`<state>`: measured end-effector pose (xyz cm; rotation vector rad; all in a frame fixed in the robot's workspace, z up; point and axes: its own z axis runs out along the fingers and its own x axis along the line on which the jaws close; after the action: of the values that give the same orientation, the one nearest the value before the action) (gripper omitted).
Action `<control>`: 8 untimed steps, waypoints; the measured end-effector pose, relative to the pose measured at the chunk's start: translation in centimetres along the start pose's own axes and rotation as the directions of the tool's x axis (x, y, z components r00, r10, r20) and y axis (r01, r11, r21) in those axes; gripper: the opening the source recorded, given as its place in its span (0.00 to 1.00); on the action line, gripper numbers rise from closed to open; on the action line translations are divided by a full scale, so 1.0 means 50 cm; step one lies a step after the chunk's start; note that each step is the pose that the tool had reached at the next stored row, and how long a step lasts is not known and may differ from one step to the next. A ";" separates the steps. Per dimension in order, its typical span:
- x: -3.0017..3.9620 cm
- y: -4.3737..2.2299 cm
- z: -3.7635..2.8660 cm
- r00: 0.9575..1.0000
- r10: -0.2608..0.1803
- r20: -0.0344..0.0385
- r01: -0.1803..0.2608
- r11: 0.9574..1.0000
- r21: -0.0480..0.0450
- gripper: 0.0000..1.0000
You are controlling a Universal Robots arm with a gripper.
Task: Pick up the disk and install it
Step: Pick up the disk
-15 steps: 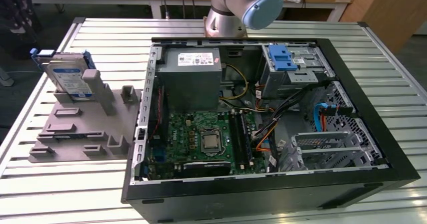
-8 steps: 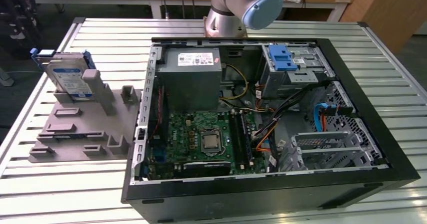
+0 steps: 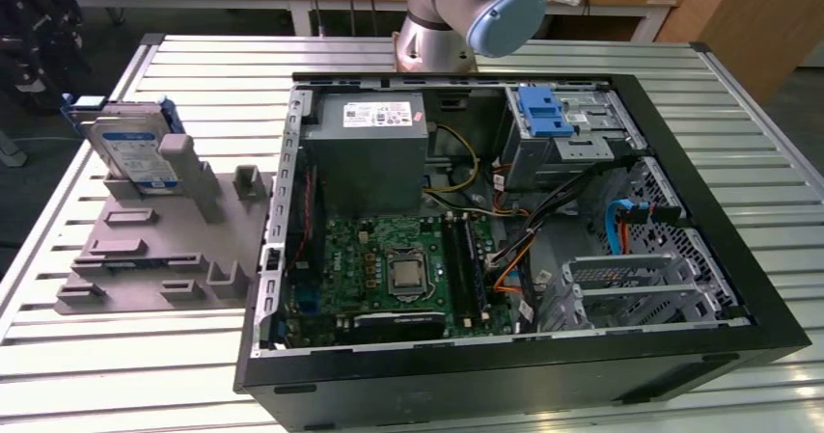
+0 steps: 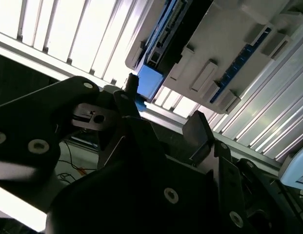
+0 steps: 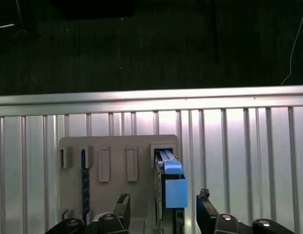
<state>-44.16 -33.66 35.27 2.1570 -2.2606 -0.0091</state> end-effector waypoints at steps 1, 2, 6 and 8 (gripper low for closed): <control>0.000 0.000 0.003 1.000 0.000 0.000 0.000 1.000 0.004 0.58; 0.000 0.001 0.005 1.000 0.000 0.000 0.000 1.000 0.008 0.64; 0.000 0.003 0.016 1.000 -0.002 0.002 0.002 1.000 0.019 0.64; 0.000 0.003 0.024 1.000 -0.002 0.002 0.002 1.000 0.019 0.64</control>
<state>-44.32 -33.66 34.09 2.1690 -2.2692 0.0097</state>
